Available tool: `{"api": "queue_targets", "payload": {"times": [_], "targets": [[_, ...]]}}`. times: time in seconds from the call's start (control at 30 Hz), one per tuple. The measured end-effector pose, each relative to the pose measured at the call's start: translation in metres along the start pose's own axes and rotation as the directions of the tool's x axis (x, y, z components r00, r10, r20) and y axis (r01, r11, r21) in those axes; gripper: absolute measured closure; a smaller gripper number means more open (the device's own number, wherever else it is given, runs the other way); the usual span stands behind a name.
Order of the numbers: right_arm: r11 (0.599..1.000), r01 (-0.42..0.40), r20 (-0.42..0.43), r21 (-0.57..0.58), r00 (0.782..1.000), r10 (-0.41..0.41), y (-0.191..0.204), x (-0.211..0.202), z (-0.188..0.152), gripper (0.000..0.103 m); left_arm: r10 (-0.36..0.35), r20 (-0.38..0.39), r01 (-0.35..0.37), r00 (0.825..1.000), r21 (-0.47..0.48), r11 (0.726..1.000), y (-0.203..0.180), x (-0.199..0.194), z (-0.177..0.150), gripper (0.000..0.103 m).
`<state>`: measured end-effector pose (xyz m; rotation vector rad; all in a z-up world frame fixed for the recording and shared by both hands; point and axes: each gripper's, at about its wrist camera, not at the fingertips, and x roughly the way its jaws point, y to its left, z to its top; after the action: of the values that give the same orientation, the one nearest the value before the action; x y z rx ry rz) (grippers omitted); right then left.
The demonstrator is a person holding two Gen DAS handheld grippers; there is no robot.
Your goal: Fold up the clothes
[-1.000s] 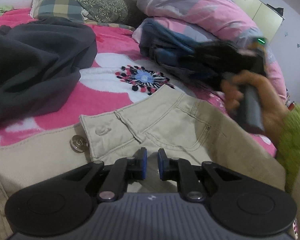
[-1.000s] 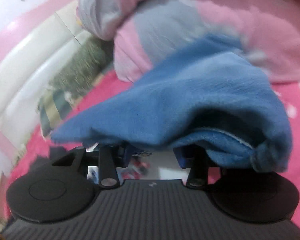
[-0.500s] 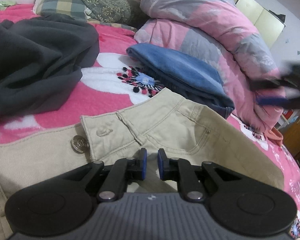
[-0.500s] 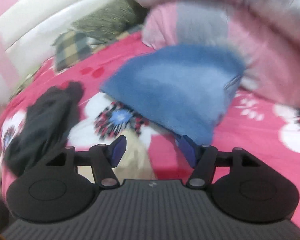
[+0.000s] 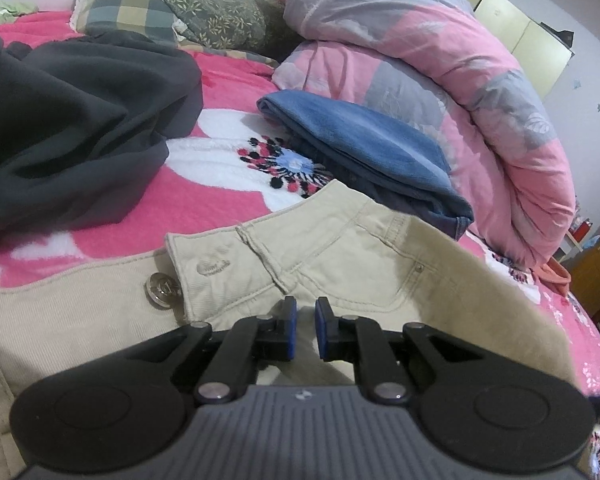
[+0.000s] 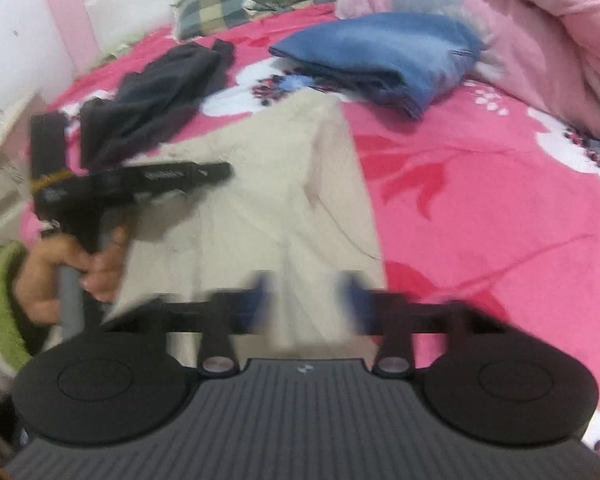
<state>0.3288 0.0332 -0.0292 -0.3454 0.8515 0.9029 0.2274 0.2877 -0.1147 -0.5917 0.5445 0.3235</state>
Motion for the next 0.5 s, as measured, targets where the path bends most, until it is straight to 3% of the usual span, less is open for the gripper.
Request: {"api": "queue_targets", "payload": {"times": [0.1, 0.2, 0.3, 0.43, 0.5], "targets": [[0.987, 0.158, 0.06, -0.018, 0.986, -0.156, -0.009, -0.004, 0.005, 0.098, 0.014, 0.003, -0.014, 1.0, 0.005, 1.0, -0.001, 0.0, 0.0, 0.094], [0.955, 0.295, 0.067, -0.031, 0.954, -0.292, -0.029, 0.007, 0.013, 0.098, 0.02, 0.006, -0.02, 1.0, 0.008, 1.0, 0.0, 0.0, 0.0, 0.095], [0.937, 0.349, 0.028, -0.031, 0.937, -0.348, -0.052, 0.035, 0.013, 0.098, 0.025, 0.008, -0.025, 1.0, 0.01, 1.0, 0.0, 0.001, 0.0, 0.096], [0.932, 0.363, -0.025, -0.008, 0.931, -0.363, -0.067, 0.055, 0.007, 0.096, 0.026, 0.009, -0.026, 1.0, 0.013, 1.0, 0.001, 0.001, 0.0, 0.096], [0.931, 0.365, -0.045, 0.019, 0.93, -0.364, -0.073, 0.059, 0.006, 0.081, 0.025, 0.008, -0.025, 1.0, 0.011, 1.0, 0.001, 0.001, 0.0, 0.096]]}}
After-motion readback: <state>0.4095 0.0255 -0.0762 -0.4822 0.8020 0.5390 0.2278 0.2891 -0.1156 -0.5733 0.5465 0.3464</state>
